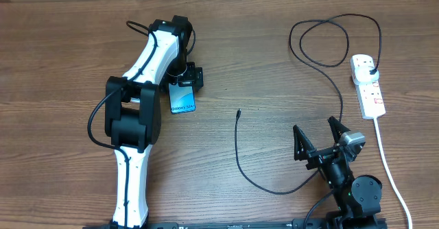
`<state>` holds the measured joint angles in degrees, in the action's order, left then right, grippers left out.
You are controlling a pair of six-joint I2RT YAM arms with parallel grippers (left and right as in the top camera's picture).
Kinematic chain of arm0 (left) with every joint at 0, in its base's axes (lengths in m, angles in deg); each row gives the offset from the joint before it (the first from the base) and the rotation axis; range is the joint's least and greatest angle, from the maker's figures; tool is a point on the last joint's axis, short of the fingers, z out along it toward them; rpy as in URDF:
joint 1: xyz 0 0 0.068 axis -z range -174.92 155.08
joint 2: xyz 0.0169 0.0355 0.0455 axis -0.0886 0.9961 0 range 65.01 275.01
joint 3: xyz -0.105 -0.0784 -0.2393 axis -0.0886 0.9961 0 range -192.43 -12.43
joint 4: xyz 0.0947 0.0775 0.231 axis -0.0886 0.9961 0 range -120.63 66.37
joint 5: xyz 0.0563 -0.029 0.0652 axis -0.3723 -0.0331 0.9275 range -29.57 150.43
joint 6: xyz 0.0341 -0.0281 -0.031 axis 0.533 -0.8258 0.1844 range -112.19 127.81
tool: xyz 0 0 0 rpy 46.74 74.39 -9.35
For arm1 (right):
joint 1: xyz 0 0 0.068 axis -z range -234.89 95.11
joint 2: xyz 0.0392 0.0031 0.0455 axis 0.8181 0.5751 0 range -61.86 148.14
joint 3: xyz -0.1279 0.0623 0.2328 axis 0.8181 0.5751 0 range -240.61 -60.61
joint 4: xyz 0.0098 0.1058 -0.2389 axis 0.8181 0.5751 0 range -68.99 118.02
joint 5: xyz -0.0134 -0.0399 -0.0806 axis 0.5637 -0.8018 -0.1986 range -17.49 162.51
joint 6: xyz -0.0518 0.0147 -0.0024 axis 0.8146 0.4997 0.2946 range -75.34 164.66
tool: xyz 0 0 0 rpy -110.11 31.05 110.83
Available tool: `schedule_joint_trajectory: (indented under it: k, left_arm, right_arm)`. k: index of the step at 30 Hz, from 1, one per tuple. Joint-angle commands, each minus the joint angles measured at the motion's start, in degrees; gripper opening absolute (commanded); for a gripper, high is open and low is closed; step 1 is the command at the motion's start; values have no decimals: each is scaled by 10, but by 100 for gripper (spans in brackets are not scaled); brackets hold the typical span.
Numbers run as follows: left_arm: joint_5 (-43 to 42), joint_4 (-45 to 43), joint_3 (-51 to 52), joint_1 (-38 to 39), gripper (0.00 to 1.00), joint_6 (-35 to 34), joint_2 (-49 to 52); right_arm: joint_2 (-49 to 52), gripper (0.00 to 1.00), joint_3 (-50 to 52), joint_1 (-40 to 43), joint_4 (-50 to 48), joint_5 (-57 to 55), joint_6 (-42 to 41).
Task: Plug charger to phone and switch on socket
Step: 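Close the left gripper on the phone's long edges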
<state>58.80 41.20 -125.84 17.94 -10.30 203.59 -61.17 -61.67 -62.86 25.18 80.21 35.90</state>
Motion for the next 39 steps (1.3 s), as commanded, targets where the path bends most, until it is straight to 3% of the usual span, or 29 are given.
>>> schedule_joint_trajectory:
  k: [1, 19, 27, 33, 39]
  left_arm:
    - [18, -36, 68, 3, 100, 7, 80]
    - [22, -163, 196, 3, 100, 7, 80]
    - [22, -155, 220, 2, 100, 7, 80]
    - [21, -149, 220, 2, 94, 7, 80]
    - [20, -149, 220, -1, 100, 7, 80]
  right_arm:
    - [-5, 100, 6, -1, -2, 3, 2]
    - [-5, 100, 6, -1, -2, 3, 2]
    - [-5, 100, 6, -1, -2, 3, 2]
    - [-5, 100, 6, -1, -2, 3, 2]
    - [-5, 100, 6, -1, -2, 3, 2]
